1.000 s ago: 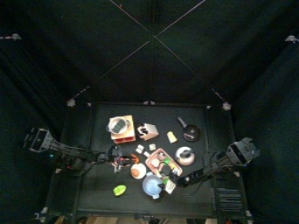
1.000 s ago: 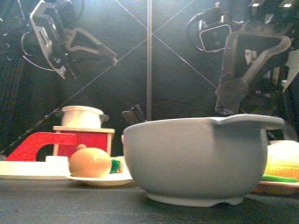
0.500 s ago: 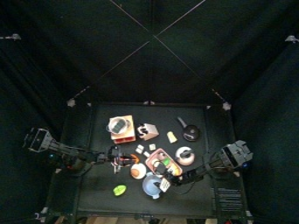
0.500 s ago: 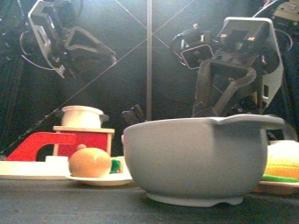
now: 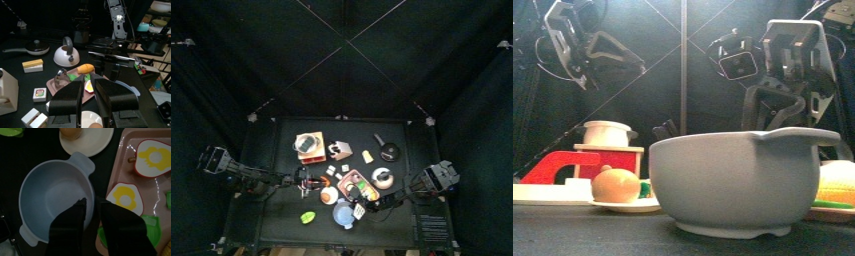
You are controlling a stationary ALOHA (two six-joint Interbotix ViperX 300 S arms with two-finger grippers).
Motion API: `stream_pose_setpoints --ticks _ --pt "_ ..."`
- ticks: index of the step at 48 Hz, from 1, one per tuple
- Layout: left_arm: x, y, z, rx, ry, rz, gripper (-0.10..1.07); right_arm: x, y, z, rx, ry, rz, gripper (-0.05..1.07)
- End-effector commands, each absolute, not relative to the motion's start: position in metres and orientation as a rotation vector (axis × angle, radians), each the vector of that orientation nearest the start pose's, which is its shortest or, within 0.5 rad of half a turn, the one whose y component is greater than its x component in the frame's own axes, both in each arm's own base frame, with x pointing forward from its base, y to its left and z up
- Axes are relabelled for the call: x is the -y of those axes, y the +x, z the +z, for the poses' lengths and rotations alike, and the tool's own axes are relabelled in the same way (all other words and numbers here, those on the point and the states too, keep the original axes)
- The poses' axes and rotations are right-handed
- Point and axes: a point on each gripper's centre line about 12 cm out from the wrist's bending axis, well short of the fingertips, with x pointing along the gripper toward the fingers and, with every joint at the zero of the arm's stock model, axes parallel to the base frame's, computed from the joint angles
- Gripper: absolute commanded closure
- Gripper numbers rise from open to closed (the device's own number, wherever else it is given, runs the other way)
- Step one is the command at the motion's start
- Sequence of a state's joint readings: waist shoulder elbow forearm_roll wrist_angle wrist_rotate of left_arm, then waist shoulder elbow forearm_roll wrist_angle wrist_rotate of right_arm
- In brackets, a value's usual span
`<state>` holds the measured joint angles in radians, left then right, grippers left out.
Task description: Grab bowl
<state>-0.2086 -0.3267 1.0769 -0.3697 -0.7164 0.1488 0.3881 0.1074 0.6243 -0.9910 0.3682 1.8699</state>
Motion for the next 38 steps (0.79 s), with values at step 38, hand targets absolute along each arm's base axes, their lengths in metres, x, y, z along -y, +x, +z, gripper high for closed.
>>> stream_pose_setpoints --ticks 38 --pt "0.036 0.295 0.223 -0.046 -0.123 0.025 0.36 -0.114 0.376 0.173 -0.727 0.591 -0.258 0.58"
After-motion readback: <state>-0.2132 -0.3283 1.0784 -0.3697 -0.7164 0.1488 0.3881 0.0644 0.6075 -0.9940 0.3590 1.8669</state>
